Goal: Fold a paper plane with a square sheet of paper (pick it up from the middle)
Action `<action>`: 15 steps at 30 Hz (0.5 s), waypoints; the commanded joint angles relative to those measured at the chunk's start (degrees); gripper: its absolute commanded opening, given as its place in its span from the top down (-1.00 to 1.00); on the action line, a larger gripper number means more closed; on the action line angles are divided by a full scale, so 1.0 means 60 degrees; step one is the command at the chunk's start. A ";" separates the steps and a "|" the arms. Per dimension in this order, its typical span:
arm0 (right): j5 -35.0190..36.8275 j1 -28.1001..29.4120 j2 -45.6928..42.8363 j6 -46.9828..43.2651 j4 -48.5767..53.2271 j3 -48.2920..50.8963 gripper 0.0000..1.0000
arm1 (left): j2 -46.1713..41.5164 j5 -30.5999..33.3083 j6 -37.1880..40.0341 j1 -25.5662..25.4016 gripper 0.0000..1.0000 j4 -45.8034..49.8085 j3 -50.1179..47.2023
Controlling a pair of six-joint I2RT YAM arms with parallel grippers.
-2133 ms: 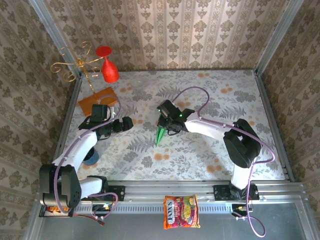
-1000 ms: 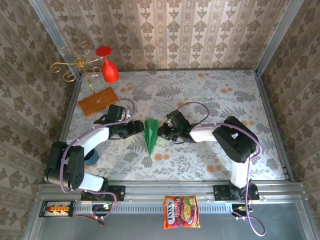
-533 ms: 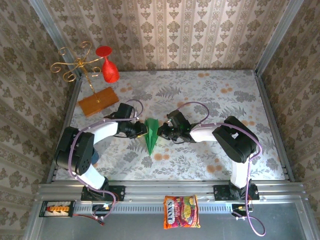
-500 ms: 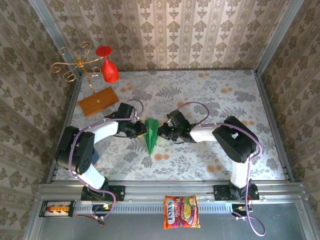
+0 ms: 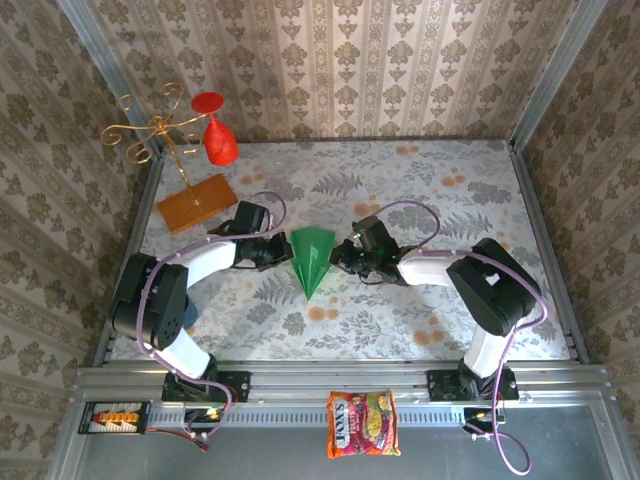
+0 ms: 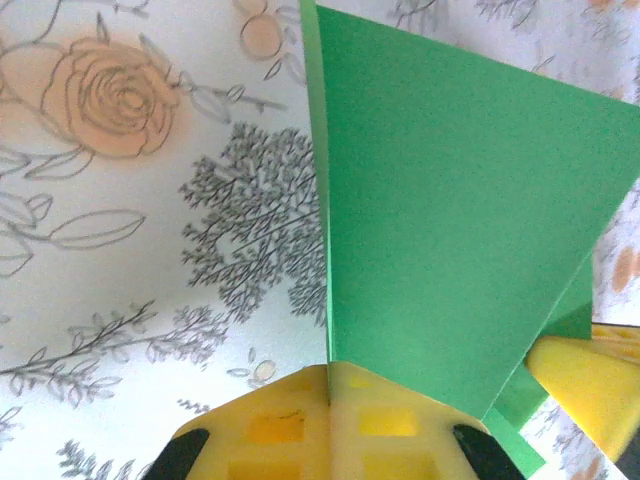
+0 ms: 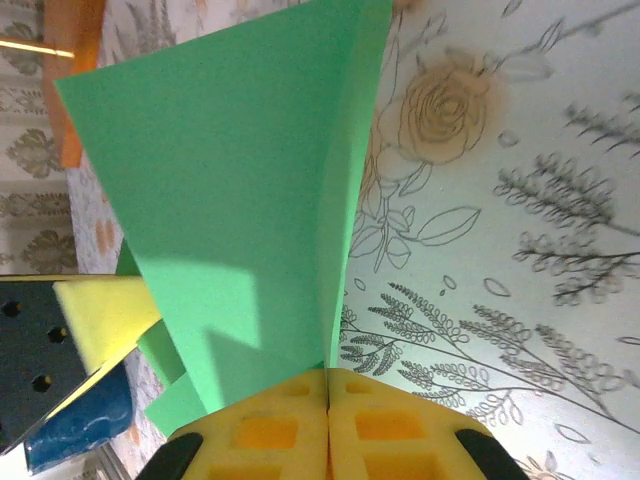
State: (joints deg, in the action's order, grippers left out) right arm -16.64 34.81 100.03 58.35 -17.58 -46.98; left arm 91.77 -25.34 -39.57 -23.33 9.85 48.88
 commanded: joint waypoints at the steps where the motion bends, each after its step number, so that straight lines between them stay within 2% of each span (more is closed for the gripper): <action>1: 0.0550 -0.0166 -0.0492 -0.0279 0.0375 0.0259 0.85 | -0.0003 -0.0166 -0.0426 -0.0055 0.92 -0.0703 0.0009; 9: 0.0789 -0.0304 -0.0376 -0.0109 0.0726 0.0362 0.85 | 0.0383 0.0014 -0.0682 -0.0169 0.92 -0.1063 -0.0072; 15: 0.0579 -0.0440 -0.0021 0.0167 0.0385 0.0447 0.83 | 0.0694 -0.0002 -0.0896 -0.0182 0.91 -0.1004 -0.0111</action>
State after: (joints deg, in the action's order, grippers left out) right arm -13.69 32.58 98.56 58.72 -15.57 -44.95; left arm 94.74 -25.52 -43.44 -24.08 4.21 48.73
